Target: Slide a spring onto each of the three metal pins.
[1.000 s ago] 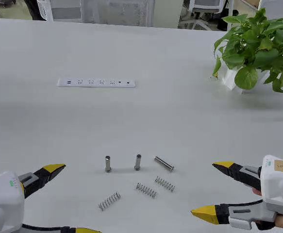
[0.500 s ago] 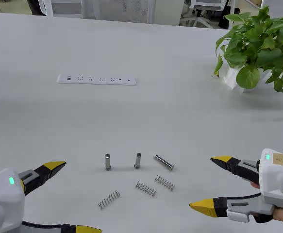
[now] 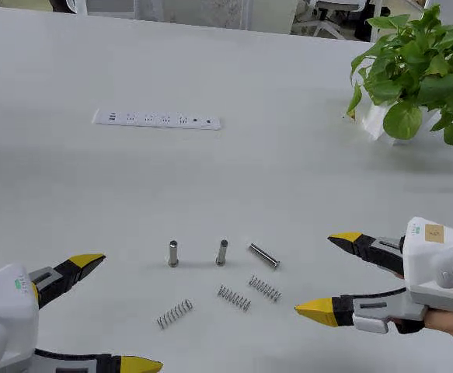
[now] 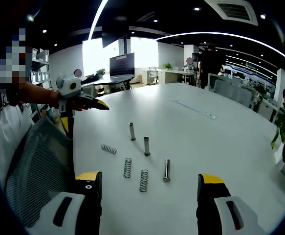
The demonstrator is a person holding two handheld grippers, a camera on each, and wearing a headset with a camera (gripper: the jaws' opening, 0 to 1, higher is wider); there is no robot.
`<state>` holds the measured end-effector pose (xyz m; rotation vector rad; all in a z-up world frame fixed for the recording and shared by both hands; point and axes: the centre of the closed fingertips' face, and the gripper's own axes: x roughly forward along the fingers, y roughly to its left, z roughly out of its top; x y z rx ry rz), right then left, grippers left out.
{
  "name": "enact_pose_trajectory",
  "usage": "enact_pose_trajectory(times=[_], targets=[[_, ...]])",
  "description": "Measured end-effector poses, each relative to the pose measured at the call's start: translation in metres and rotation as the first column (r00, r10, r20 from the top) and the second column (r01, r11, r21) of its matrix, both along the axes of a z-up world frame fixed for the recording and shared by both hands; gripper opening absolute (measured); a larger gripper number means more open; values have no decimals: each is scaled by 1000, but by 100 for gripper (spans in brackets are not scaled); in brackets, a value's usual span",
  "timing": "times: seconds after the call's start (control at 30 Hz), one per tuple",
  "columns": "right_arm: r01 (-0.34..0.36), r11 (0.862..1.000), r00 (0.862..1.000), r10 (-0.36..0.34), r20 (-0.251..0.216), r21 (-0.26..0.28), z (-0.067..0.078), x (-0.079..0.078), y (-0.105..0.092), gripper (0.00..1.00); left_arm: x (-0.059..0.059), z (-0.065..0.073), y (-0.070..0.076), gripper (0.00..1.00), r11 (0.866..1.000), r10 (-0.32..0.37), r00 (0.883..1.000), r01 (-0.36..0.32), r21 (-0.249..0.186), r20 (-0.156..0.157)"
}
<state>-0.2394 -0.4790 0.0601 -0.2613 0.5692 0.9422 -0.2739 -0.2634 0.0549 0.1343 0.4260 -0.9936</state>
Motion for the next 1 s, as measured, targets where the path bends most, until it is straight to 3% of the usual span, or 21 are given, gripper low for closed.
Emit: enact_pose_trajectory(times=[0.57,1.0], targets=[[-58,998,998,57,-29,-36,-6,31,26,64,3,1,-3,99,1000,11,1000,-11,-9,-6],[-72,993,996,66,-64,-93,-23,55,37,46,5,-1,-4,99,1000,18,1000,-19,-23,-20]])
